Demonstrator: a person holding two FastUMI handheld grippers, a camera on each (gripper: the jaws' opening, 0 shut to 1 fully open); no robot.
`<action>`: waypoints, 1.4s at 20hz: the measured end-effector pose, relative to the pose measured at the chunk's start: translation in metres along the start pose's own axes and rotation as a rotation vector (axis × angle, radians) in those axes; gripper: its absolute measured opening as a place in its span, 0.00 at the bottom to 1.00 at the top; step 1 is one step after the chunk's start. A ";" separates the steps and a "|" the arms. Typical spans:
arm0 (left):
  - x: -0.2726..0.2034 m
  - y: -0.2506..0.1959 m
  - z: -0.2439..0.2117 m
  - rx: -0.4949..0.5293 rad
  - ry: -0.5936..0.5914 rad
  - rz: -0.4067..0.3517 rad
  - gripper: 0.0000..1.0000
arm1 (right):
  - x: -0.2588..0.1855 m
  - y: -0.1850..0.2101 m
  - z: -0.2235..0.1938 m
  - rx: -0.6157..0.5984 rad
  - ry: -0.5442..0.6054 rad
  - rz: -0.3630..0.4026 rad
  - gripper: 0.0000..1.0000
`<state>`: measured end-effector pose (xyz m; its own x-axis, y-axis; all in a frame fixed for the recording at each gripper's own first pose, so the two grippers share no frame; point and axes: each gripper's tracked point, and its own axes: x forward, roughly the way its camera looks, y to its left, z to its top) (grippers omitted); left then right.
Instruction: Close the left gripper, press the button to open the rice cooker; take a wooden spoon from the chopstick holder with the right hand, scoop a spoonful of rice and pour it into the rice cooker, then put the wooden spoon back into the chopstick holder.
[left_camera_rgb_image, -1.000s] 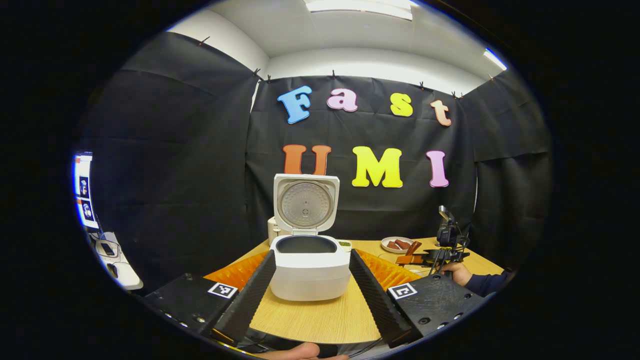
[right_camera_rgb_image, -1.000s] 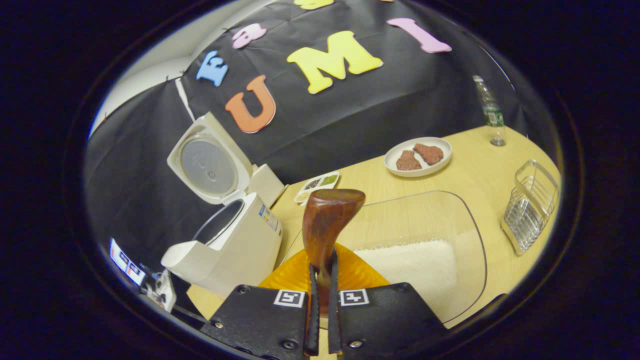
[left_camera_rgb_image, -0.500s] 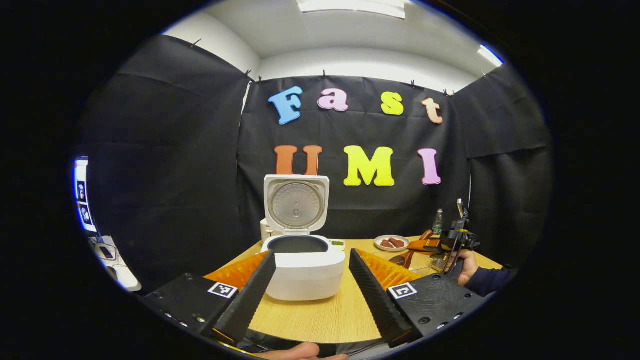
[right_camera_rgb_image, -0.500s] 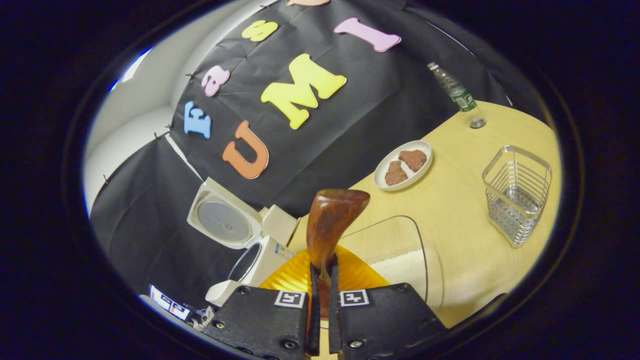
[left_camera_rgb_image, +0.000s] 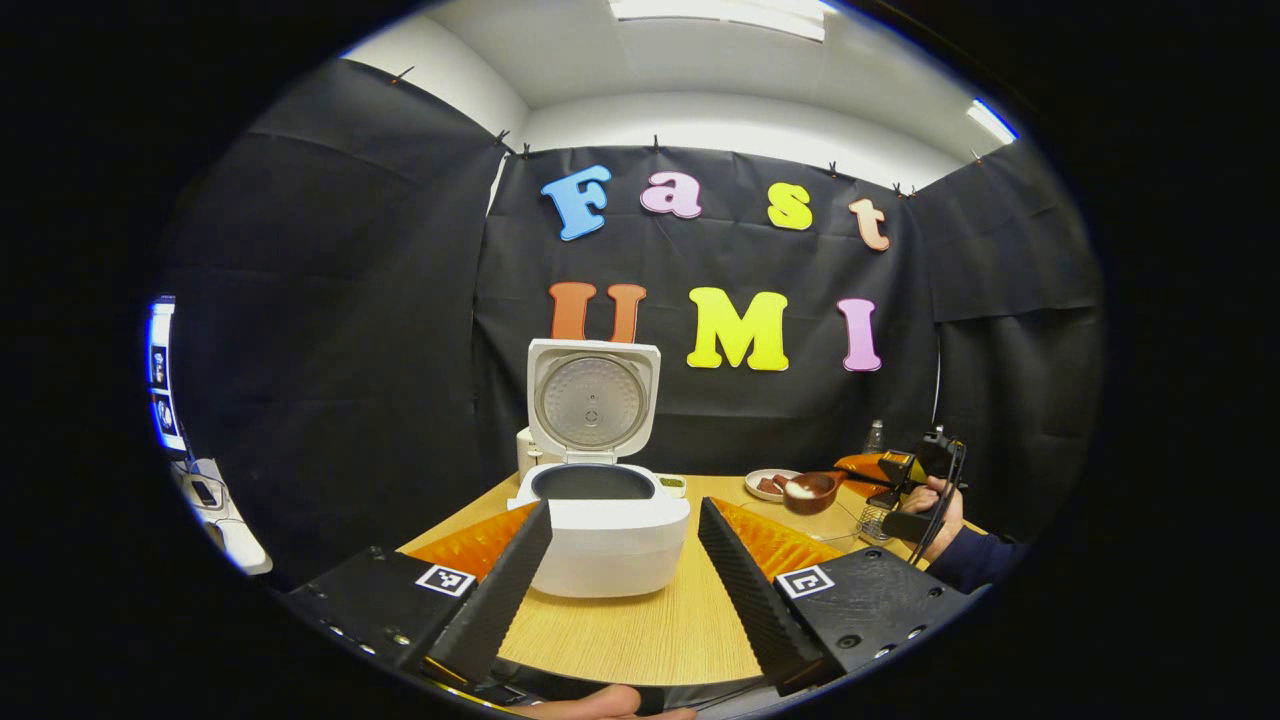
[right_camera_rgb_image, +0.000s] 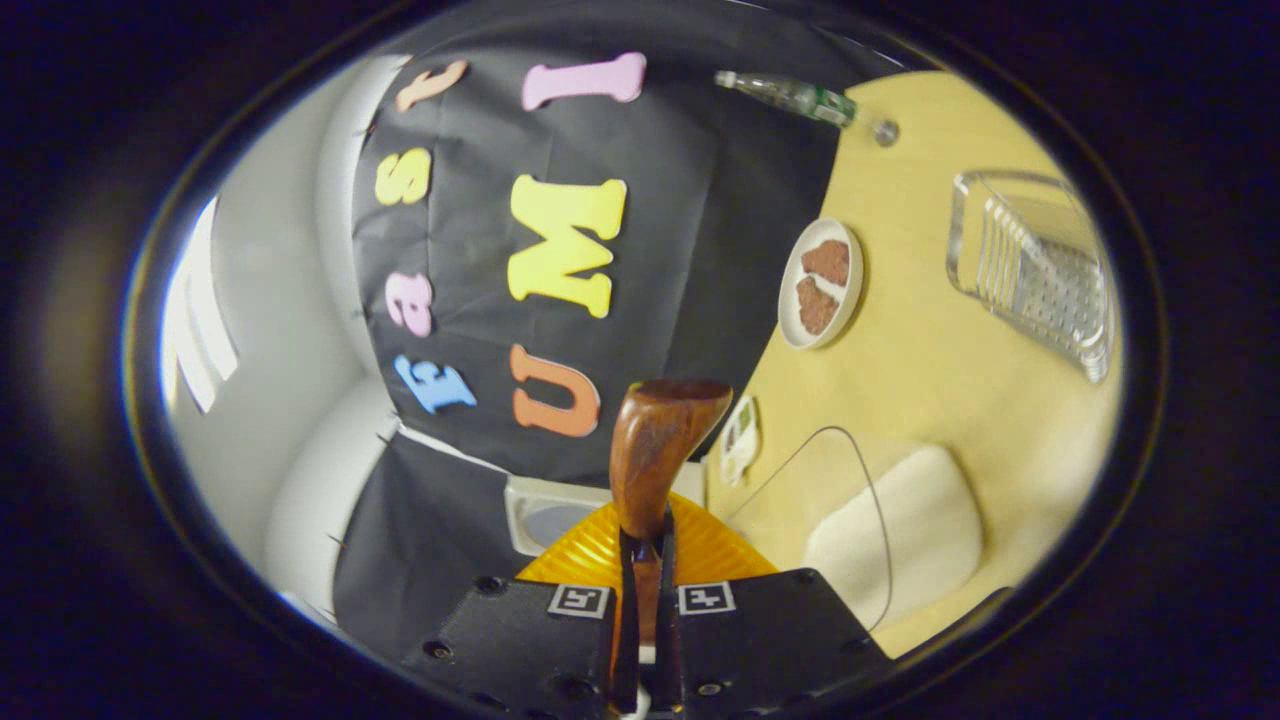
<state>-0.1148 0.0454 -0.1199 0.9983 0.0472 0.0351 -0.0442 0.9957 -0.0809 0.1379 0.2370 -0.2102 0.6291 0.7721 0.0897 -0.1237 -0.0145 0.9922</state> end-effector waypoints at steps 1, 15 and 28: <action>0.001 0.003 0.000 -0.005 0.001 0.005 0.94 | 0.001 0.001 0.007 0.023 -0.019 0.012 0.11; -0.004 0.037 0.008 0.001 -0.014 0.011 0.94 | 0.076 0.030 -0.050 -0.083 0.055 -0.052 0.11; -0.024 0.064 0.038 0.018 -0.082 0.015 0.94 | 0.222 0.071 -0.162 -0.557 0.135 -0.179 0.12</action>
<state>-0.1428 0.1112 -0.0881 0.9910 0.0675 0.1155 -0.0604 0.9961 -0.0640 0.1443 0.5108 -0.1335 0.5788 0.8061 -0.1229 -0.4315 0.4307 0.7927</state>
